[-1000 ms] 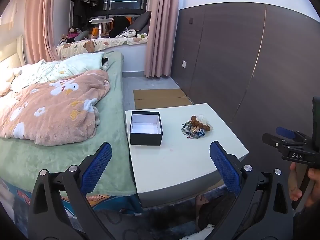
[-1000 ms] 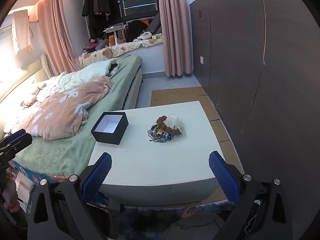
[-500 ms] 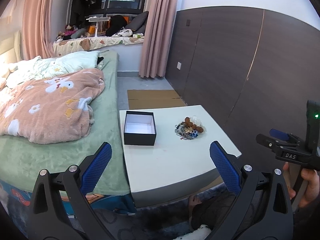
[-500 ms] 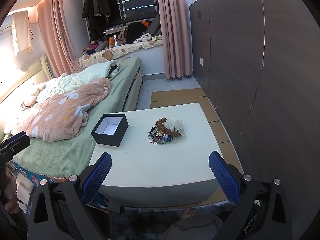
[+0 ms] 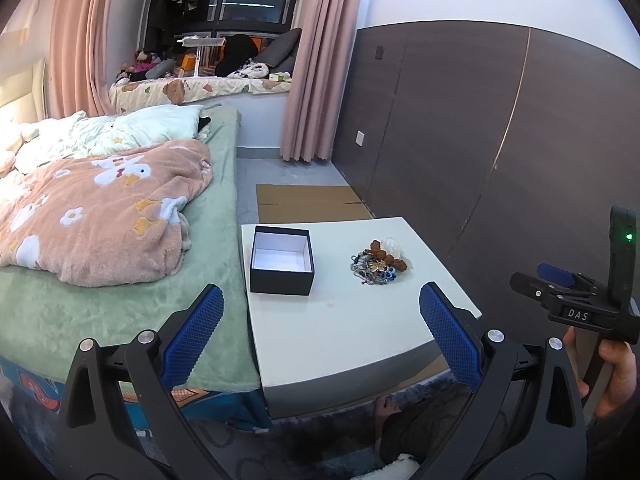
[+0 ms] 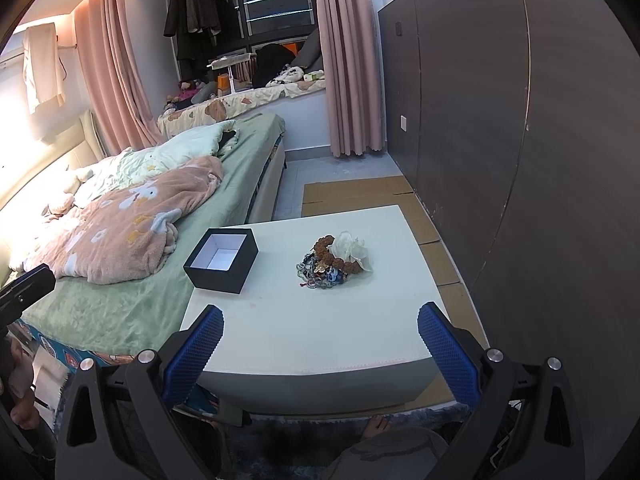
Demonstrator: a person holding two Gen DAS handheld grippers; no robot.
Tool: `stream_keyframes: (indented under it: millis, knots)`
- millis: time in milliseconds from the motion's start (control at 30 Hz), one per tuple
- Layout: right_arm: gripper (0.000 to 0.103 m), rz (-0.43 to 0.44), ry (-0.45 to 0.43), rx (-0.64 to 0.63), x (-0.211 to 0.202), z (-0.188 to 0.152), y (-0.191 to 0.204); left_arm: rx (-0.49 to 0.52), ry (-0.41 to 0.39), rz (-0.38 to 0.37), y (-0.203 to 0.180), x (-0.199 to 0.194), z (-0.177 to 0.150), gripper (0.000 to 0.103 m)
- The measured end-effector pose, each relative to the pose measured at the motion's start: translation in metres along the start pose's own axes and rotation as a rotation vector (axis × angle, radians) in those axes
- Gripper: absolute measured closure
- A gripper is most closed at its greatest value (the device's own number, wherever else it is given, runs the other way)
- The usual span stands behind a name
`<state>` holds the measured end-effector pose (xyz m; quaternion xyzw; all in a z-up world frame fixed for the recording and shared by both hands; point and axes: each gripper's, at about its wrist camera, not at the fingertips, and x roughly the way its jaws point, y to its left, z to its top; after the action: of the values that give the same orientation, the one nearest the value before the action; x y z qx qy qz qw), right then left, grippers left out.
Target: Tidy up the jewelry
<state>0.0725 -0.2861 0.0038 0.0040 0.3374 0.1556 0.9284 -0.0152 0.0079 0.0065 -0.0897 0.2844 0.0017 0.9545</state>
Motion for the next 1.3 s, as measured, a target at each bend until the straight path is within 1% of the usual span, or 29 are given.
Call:
stream_keyframes:
  millis: [300, 433, 967, 1300]
  knots:
    - [0.008, 0.0, 0.0, -0.002, 0.0, 0.0, 0.001, -0.002, -0.004, 0.001, 0.001, -0.001, -0.001, 0.005]
    - [0.008, 0.001, 0.001, 0.0, -0.001, 0.0, 0.0, -0.01, -0.023, 0.0, 0.004, -0.006, -0.003, 0.005]
    - [0.008, -0.003, 0.003, -0.006, -0.001, 0.001, 0.0, -0.018, -0.015, 0.002, 0.009, -0.01, 0.0, 0.005]
    - [0.008, -0.003, 0.004, 0.002, 0.002, 0.003, 0.003, -0.008, 0.003, 0.007, 0.006, 0.001, 0.003, 0.005]
